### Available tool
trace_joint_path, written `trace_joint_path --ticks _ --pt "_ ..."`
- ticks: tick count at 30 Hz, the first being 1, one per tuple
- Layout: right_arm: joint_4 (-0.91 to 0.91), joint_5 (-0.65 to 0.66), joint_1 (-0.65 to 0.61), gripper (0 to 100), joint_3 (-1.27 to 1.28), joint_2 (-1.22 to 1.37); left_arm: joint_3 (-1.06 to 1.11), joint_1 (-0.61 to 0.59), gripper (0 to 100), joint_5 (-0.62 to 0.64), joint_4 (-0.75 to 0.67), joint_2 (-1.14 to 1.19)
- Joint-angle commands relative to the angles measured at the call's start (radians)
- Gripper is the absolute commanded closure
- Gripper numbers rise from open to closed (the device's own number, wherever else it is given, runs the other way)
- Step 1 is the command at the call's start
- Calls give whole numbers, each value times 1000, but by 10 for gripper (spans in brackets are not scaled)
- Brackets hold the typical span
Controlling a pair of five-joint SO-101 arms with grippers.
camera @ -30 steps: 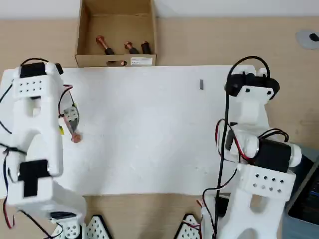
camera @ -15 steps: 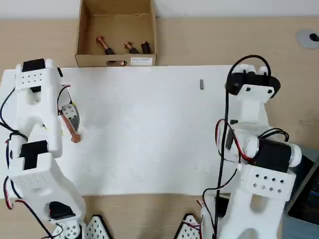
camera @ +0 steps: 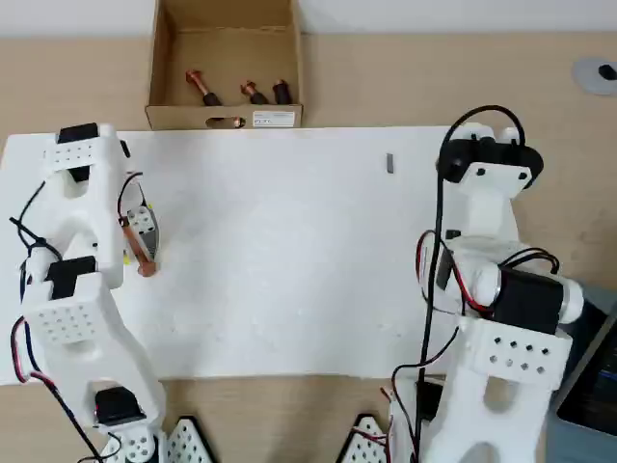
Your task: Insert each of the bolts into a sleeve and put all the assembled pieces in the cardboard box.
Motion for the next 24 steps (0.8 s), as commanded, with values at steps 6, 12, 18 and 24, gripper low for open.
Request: trace_joint_path --ticks 6,12,18,24 --pt "-21 2 2 987 -1 -18 -48 -6 994 0 -32 110" --pt "-21 2 2 987 -1 -18 -48 -20 994 17 -29 97" --pt "-21 2 2 987 -1 -18 -68 -14 994 141 17 -4" --pt "-21 2 2 987 -1 -18 -175 -15 994 157 91 -122"
